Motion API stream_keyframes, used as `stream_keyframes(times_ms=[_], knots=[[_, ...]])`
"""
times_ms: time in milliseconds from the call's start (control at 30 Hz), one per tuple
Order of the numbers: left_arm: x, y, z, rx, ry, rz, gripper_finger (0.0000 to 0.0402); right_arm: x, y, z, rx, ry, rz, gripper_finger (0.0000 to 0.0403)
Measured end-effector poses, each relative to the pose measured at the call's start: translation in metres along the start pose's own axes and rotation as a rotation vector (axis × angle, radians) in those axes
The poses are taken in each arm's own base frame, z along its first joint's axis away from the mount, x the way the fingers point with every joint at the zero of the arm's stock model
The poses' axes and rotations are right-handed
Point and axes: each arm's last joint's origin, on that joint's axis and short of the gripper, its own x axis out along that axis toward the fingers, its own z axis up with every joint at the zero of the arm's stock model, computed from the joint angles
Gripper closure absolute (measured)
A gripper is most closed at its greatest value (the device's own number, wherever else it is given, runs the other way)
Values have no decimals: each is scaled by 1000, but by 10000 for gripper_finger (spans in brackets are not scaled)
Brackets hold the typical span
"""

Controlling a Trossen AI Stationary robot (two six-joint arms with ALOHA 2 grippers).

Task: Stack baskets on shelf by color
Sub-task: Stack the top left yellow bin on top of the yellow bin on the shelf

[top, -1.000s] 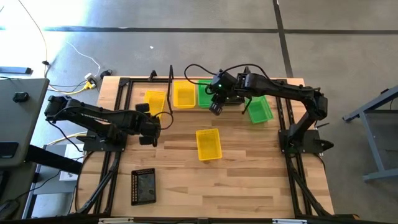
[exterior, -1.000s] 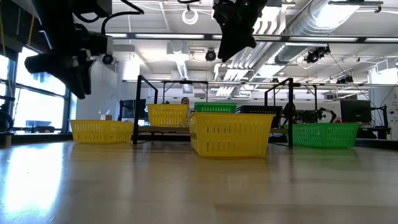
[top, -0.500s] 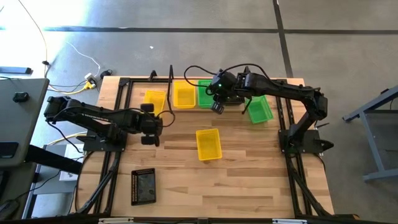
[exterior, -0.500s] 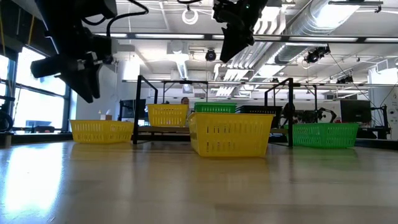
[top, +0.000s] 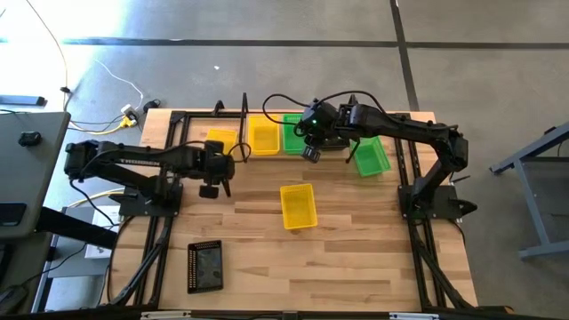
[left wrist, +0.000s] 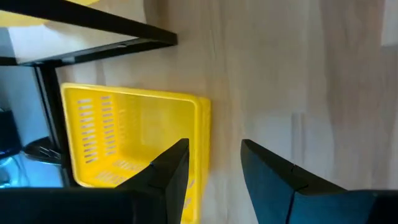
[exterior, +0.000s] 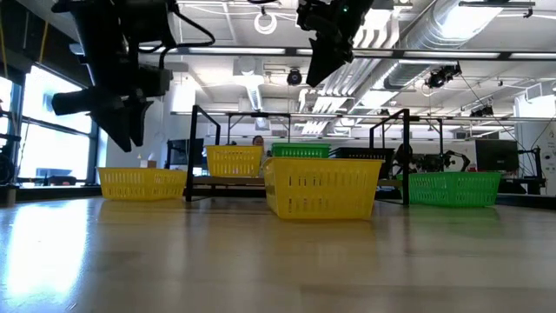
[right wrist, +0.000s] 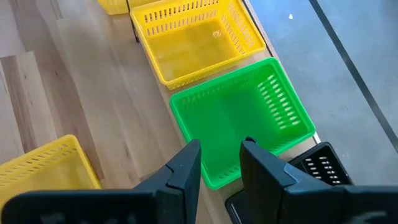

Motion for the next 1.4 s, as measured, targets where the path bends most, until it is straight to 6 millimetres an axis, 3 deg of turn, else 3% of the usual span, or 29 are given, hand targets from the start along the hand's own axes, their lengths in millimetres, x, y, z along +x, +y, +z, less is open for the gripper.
stream_keyframes(times_ms=[333, 800, 1200, 1400], knots=[[25, 11, 1, 78, 129, -25, 267, 0, 0, 1, 2, -11, 0, 306], [57, 11, 6, 151, 274, -28, 277, 0, 0, 1, 2, -10, 1, 306], [74, 6, 10, 138, 327, -48, 322, 0, 0, 1, 5, -8, 1, 306], [69, 7, 10, 90, 303, -48, 379, 0, 0, 1, 5, -7, 1, 306]])
